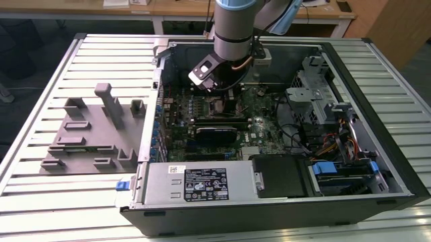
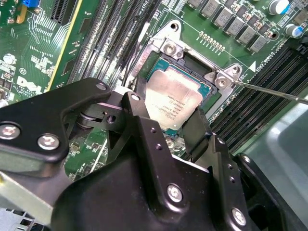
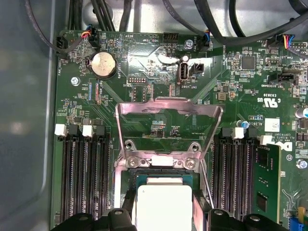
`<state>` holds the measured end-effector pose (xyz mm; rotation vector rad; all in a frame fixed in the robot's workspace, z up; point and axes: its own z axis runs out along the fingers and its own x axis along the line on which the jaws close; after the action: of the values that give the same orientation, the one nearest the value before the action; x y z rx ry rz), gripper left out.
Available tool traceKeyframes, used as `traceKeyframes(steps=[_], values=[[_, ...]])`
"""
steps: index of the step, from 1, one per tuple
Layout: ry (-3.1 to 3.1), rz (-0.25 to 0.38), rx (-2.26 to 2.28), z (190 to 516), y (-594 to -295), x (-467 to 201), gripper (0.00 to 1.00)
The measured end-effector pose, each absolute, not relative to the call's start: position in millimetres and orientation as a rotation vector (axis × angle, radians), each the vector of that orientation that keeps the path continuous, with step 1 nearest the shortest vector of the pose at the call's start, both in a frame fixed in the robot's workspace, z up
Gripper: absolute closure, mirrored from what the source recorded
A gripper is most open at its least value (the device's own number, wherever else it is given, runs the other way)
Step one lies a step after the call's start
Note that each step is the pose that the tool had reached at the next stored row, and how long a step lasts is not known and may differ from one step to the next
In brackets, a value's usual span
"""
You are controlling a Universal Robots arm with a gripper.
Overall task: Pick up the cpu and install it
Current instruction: 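Place the cpu into insertion slot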
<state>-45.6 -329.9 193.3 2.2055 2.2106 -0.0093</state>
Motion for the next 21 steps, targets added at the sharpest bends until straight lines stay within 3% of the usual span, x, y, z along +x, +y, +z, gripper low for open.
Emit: traceKeyframes(steps=[21], values=[[2.198, -0.010, 2.218, 191.8, -329.0, -45.7, 0.46]])
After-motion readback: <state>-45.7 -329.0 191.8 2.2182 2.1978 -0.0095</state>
